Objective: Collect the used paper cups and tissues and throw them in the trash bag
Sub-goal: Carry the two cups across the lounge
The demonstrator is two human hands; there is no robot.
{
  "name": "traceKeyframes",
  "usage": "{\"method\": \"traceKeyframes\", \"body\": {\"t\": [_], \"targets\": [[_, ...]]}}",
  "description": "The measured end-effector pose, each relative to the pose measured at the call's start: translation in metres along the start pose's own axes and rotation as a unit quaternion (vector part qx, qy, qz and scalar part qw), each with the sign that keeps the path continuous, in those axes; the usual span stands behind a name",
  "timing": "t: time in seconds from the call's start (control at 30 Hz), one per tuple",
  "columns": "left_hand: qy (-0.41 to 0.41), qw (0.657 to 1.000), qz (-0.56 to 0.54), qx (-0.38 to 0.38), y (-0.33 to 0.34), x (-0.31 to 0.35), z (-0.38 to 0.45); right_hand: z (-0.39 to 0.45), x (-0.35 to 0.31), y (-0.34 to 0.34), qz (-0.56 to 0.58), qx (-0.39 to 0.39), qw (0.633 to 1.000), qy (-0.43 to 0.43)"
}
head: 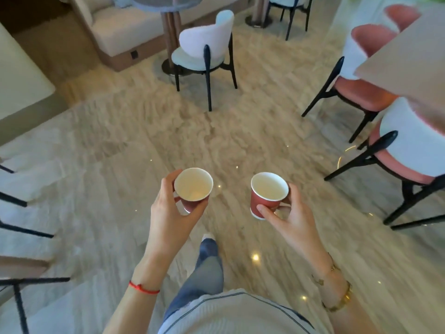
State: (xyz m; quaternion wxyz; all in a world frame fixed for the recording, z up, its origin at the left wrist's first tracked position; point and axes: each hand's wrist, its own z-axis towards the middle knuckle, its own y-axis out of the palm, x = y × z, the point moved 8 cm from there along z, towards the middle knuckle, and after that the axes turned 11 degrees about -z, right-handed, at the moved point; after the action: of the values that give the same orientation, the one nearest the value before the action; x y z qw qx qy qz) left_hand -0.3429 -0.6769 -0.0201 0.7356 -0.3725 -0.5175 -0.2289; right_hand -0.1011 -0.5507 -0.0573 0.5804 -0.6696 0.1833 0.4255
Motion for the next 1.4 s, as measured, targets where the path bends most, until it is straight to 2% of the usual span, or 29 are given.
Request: {"method": "traceKeyframes", "body": {"t": [0.23, 0.53, 0.83, 1.17, 1.4], "targets": [[0.016, 0.998, -0.016, -0.059, 0.073, -0.008, 0.134, 0.111, 0.029, -0.010, 0.020, 0.051, 0.997, 0.052], [0.076, 0.988, -0.035, -0.134, 0.174, 0.007, 0.338, 0.308, 0.029, -0.049, 0.018, 0.119, 0.991, 0.060], [0.054, 0.978, -0.045, -0.198, 0.276, -0.005, 0.481, 0.439, 0.082, -0.083, -0.001, 0.182, 0.975, 0.130], [0.055, 0.977, -0.043, -0.201, 0.426, -0.003, 0.656, 0.645, 0.156, -0.146, -0.024, 0.197, 0.968, 0.153], [0.038, 0.984, -0.045, -0.169, 0.516, 0.011, 0.793, 0.820, 0.174, -0.198, -0.027, 0.165, 0.978, 0.124]]}}
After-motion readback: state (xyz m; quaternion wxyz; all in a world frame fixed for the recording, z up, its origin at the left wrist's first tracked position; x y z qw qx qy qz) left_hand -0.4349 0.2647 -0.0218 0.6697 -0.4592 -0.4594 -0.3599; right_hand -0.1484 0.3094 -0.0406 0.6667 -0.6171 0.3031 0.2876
